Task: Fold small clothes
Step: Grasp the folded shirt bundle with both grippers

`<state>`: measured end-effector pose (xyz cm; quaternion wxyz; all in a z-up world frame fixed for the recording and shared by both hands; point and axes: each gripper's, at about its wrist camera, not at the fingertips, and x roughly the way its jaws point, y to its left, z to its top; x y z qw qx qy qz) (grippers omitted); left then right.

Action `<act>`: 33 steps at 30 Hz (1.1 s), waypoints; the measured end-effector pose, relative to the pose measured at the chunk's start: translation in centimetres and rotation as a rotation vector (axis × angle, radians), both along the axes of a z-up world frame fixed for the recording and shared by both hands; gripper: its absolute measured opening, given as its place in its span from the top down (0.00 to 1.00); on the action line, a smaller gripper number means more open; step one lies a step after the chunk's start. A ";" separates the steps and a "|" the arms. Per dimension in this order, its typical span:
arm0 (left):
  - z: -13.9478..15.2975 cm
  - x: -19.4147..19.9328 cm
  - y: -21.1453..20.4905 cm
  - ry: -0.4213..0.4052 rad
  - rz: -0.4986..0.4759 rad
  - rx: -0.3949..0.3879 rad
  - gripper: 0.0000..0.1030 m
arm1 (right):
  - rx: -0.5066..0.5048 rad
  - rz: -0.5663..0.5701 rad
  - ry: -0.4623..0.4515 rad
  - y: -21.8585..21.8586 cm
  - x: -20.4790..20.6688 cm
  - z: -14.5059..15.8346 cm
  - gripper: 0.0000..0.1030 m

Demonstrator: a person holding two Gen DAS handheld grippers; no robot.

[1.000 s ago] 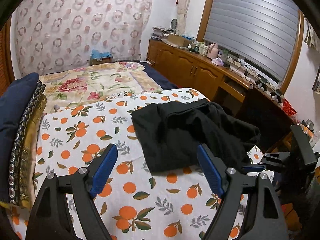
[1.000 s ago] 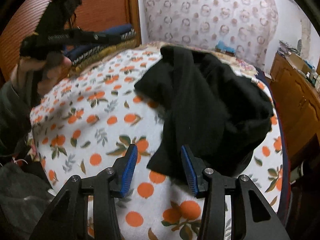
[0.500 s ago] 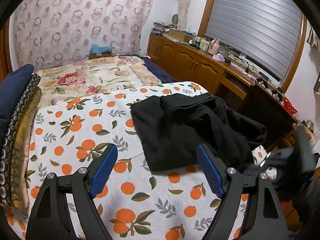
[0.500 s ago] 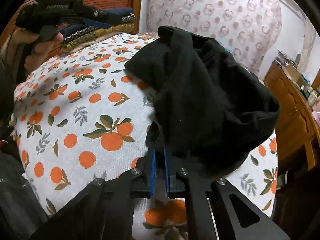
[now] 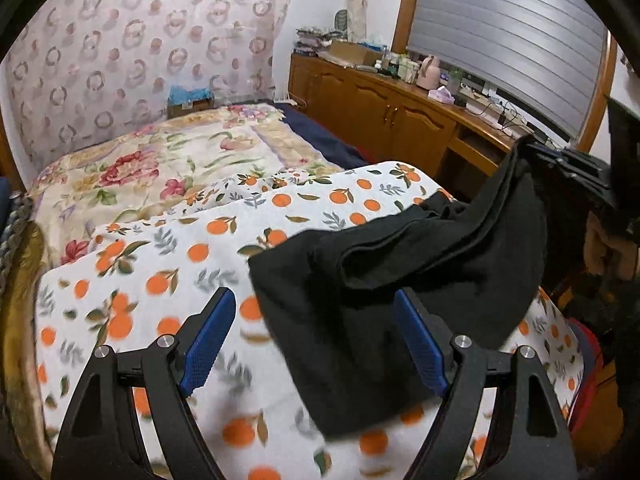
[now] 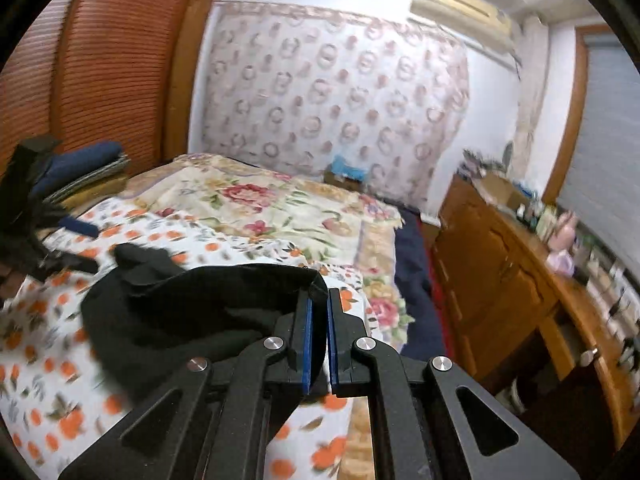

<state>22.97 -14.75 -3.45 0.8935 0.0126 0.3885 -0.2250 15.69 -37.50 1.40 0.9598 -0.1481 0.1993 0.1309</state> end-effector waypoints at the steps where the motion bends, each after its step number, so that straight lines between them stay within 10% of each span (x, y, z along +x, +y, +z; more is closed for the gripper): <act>1: -0.2 0.7 -0.2 0.006 -0.009 -0.006 0.20 | 0.005 -0.012 0.013 -0.1 1.1 -0.6 0.94; 5: -1.1 3.5 -1.1 0.045 -0.070 -0.038 0.27 | 0.058 -0.026 0.080 -0.7 3.9 -2.7 0.94; 7: -1.2 4.5 -1.8 0.064 -0.113 -0.059 0.39 | 0.061 -0.013 0.094 -0.6 4.5 -2.7 0.94; 10: -1.3 5.6 -2.7 0.093 -0.159 -0.077 0.85 | 0.072 -0.003 0.093 -1.0 5.1 -1.4 0.94; 13: 0.8 4.9 -1.4 0.042 -0.122 -0.144 0.89 | 0.111 0.021 0.059 -2.3 4.5 -0.5 0.94; 19: 2.5 5.5 0.7 0.021 -0.023 -0.121 0.89 | 0.128 -0.007 0.054 -2.5 5.5 0.8 0.94; 25: 0.2 6.9 0.6 0.077 0.046 -0.064 0.85 | 0.011 -0.010 0.243 0.8 10.5 -2.2 0.94; 30: 0.6 5.5 0.9 0.041 0.037 -0.030 0.36 | 0.015 -0.015 0.281 0.1 11.7 -2.0 0.94; 33: 0.8 4.6 0.5 0.026 0.014 -0.018 0.25 | 0.021 -0.032 0.280 -0.2 11.4 -1.0 0.92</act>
